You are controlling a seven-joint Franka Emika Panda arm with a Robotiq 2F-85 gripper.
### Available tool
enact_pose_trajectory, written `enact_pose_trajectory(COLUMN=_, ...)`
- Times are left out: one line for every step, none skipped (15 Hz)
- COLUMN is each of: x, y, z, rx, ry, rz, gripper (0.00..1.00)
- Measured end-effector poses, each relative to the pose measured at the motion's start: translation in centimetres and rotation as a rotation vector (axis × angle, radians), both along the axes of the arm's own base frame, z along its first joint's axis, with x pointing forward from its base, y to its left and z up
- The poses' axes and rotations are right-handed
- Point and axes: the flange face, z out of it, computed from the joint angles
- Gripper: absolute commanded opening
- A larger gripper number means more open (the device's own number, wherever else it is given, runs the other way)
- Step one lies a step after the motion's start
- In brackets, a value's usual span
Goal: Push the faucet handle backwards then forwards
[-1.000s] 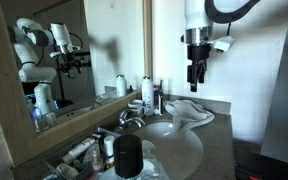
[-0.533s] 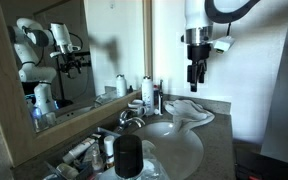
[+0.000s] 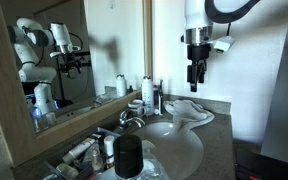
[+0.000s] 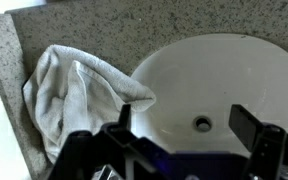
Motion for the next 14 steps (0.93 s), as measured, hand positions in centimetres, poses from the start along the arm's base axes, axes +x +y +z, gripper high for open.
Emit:
enact_pose_trajectory(x=0.1, y=0.3, z=-0.1, rx=0.0, ry=0.002, rz=0.009, gripper=1.0)
enact_pose_trajectory(x=0.4, y=0.6, z=-0.1, rx=0.0, ry=0.0, rz=0.025, gripper=1.0)
enact_pose_trajectory(x=0.8, y=1.2, z=-0.1, rx=0.0, ry=-0.005, rz=0.051, gripper=1.0)
enact_pose_trajectory(x=1.4, y=1.8, z=-0.1, rx=0.0, ry=-0.013, rz=0.075, gripper=1.0)
enact_pose_trajectory(x=2.1, y=2.5, z=-0.2, rx=-0.001, ry=-0.023, rz=0.096, gripper=1.0)
enact_pose_trajectory(x=2.9, y=3.1, z=-0.2, rx=0.0, ry=-0.033, rz=0.118, gripper=1.0)
enact_pose_trajectory(x=3.7, y=3.6, z=-0.4, rx=0.0, ry=-0.04, rz=0.144, gripper=1.0)
enact_pose_trajectory(x=4.6, y=4.0, z=-0.5, rx=0.001, ry=-0.051, rz=0.161, gripper=1.0)
enact_pose_trajectory(x=5.5, y=4.3, z=-0.7, rx=0.002, ry=-0.06, rz=0.177, gripper=1.0)
enact_pose_trajectory(x=6.4, y=4.4, z=-0.9, rx=0.003, ry=-0.07, rz=0.192, gripper=1.0)
enact_pose_trajectory(x=7.3, y=4.4, z=-1.2, rx=0.004, ry=-0.08, rz=0.2, gripper=1.0)
enact_pose_trajectory(x=8.3, y=4.4, z=-1.5, rx=0.005, ry=-0.088, rz=0.211, gripper=1.0)
enact_pose_trajectory(x=9.2, y=4.2, z=-1.9, rx=0.007, ry=-0.094, rz=0.22, gripper=1.0)
enact_pose_trajectory(x=10.1, y=4.0, z=-2.3, rx=0.008, ry=-0.096, rz=0.231, gripper=1.0)
